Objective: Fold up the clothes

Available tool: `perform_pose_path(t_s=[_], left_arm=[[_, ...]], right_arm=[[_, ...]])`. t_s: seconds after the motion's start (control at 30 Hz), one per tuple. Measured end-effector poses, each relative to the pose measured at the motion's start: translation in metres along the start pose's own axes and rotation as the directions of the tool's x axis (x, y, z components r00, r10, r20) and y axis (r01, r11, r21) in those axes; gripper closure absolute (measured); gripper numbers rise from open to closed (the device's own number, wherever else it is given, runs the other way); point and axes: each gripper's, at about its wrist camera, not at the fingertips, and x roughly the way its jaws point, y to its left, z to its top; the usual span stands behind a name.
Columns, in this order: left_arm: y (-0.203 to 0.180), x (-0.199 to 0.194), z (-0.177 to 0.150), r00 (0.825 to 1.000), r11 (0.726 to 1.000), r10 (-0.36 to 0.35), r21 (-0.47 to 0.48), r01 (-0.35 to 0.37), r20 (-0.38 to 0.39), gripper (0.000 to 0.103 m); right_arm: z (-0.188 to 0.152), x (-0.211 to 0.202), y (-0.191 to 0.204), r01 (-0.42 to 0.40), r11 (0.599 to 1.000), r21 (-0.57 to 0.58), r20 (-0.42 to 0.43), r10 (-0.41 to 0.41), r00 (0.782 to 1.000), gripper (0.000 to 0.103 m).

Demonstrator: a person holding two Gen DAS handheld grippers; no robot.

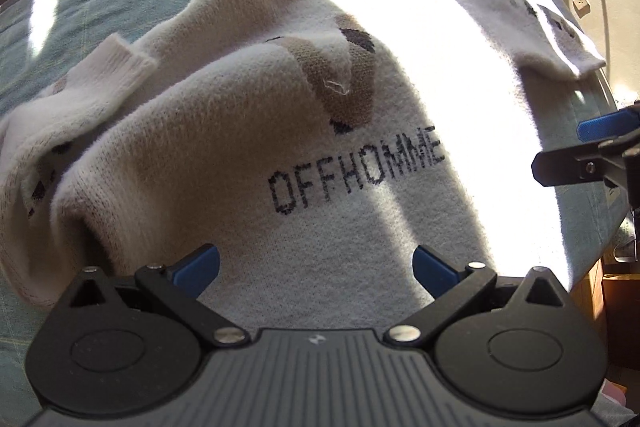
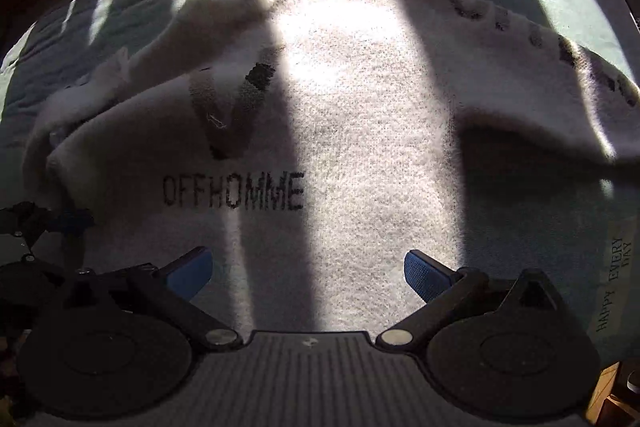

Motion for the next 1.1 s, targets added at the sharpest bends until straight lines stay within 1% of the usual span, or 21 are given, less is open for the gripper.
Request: perform_pose_path(t_s=[0.07,0.17,0.33,0.4,0.47,0.5,0.57,0.63,0.67,0.73,0.8,0.87,0.93,1.03,1.1], left_arm=[[-0.005,0.003,0.011,1.0,1.0,0.018,0.003,-0.018,0.006,0.001],[-0.004,0.01,0.022,1.0,1.0,0.01,-0.005,-0.01,0.024,0.001],[-0.006,0.034,0.043,1.0,1.0,-0.007,0.003,0.007,0.03,0.001],[-0.008,0.044,0.048,0.999,1.0,-0.017,0.015,0.017,0.037,0.001],[-0.009,0.053,0.048,0.998,0.999,-0.026,0.023,0.025,0.051,0.001],[-0.009,0.058,0.047,0.998,0.999,-0.028,0.024,0.027,0.058,0.001],[-0.007,0.067,0.041,0.998,0.999,-0.032,0.016,0.032,0.063,0.001],[-0.009,0.071,0.029,0.996,0.999,-0.028,0.038,0.025,0.086,0.001],[-0.009,0.073,0.022,0.995,0.999,-0.026,0.049,0.022,0.097,0.001],[-0.015,0.074,0.015,0.996,0.995,-0.011,0.103,0.002,0.092,0.001],[-0.021,0.074,0.009,0.996,0.987,0.004,0.158,-0.018,0.089,0.001],[-0.027,0.075,0.002,0.996,0.977,0.019,0.211,-0.036,0.086,0.001],[-0.027,0.075,0.005,0.998,0.976,0.018,0.216,-0.031,0.063,0.001],[-0.021,0.075,0.011,0.999,0.987,-0.004,0.159,-0.004,0.051,0.001],[-0.023,0.075,0.01,0.999,0.987,0.005,0.163,-0.013,0.048,0.001]], right_arm=[[0.01,0.002,-0.004,-0.003,1.0,-0.03,0.006,0.003,1.0,0.0],[0.028,0.012,-0.014,-0.016,0.999,-0.038,0.013,0.017,1.0,0.0],[0.053,0.035,-0.025,-0.006,0.999,-0.035,0.08,0.008,0.997,0.0],[0.059,0.046,-0.028,-0.024,0.999,-0.027,0.117,0.027,0.993,0.0],[0.062,0.062,-0.033,-0.072,0.997,-0.014,0.132,0.073,0.988,0.0],[0.061,0.069,-0.035,-0.092,0.996,-0.007,0.136,0.092,0.986,0.0],[0.053,0.084,-0.041,-0.104,0.995,0.008,0.136,0.102,0.985,0.0],[0.037,0.098,-0.049,-0.1,0.995,0.022,0.123,0.097,0.988,0.0],[0.027,0.101,-0.053,-0.1,0.995,0.018,0.135,0.097,0.986,0.0],[0.008,0.1,-0.057,-0.114,0.993,-0.036,0.186,0.118,0.975,0.0],[-0.002,0.1,-0.057,-0.101,0.99,-0.096,0.194,0.118,0.974,0.0],[-0.004,0.099,-0.057,-0.095,0.989,-0.114,0.188,0.115,0.975,0.0],[0.002,0.1,-0.059,-0.107,0.991,-0.086,0.167,0.12,0.979,0.0],[0.014,0.105,-0.06,-0.108,0.993,-0.046,0.117,0.112,0.987,0.0],[0.019,0.106,-0.061,-0.107,0.994,-0.014,0.104,0.108,0.989,0.0]])
